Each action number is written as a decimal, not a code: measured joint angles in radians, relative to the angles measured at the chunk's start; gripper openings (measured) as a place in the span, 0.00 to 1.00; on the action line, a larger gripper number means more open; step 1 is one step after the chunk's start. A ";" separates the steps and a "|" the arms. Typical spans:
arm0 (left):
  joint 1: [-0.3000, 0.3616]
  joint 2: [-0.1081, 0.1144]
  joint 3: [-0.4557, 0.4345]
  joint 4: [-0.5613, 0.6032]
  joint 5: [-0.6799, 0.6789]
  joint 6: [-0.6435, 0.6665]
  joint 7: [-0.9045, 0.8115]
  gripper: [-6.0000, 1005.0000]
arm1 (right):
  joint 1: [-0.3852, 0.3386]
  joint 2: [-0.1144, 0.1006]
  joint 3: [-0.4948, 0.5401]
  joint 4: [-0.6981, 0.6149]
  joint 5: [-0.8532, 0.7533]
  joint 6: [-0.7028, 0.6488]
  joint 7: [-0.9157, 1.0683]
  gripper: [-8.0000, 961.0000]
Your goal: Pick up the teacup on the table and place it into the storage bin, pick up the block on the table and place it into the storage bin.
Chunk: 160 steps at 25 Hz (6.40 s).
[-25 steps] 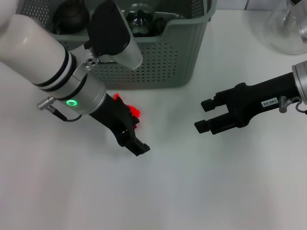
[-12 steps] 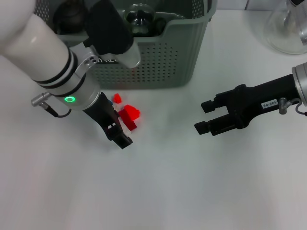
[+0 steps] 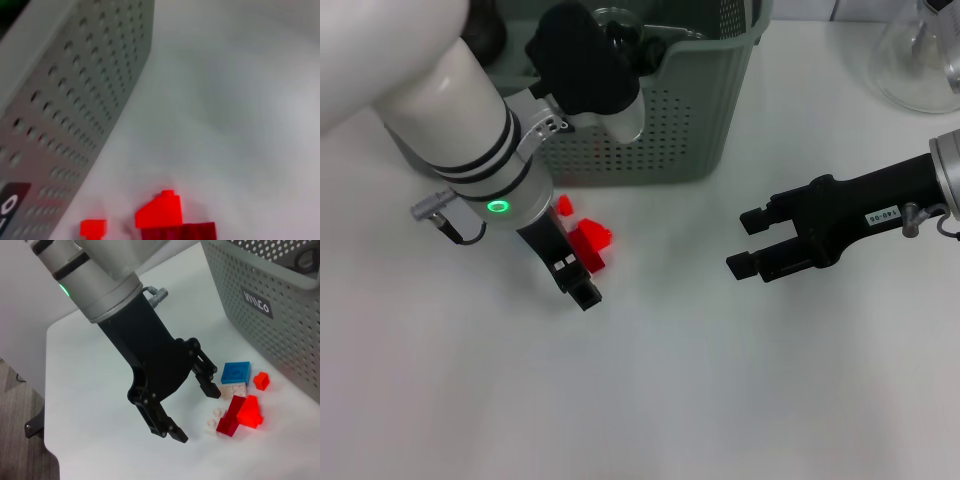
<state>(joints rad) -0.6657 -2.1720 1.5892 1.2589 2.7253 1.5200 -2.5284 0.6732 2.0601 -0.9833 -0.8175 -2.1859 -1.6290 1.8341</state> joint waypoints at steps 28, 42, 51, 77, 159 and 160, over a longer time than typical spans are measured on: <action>-0.062 -0.002 0.059 -0.102 0.041 -0.047 -0.097 0.80 | 0.001 0.000 0.000 0.000 -0.003 0.004 -0.001 0.83; -0.081 -0.002 0.086 -0.135 0.040 -0.069 -0.107 0.80 | -0.001 0.000 0.000 0.000 -0.002 0.005 -0.006 0.83; -0.096 -0.003 0.088 -0.160 0.036 -0.080 -0.116 0.77 | -0.001 0.002 0.000 0.001 -0.002 0.008 -0.007 0.83; -0.124 -0.003 0.091 -0.199 0.037 -0.098 -0.125 0.50 | -0.001 0.002 0.000 0.009 -0.005 0.009 -0.009 0.83; 0.182 0.035 -0.684 0.607 -0.706 0.188 0.388 0.78 | -0.013 -0.006 0.013 0.000 0.002 0.003 -0.012 0.83; 0.182 0.035 -0.684 0.607 -0.706 0.188 0.388 0.78 | -0.013 -0.006 0.017 0.001 0.001 0.004 -0.012 0.83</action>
<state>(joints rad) -0.4841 -2.1372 0.9050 1.8660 2.0197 1.7082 -2.1401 0.6601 2.0540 -0.9666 -0.8164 -2.1845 -1.6251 1.8219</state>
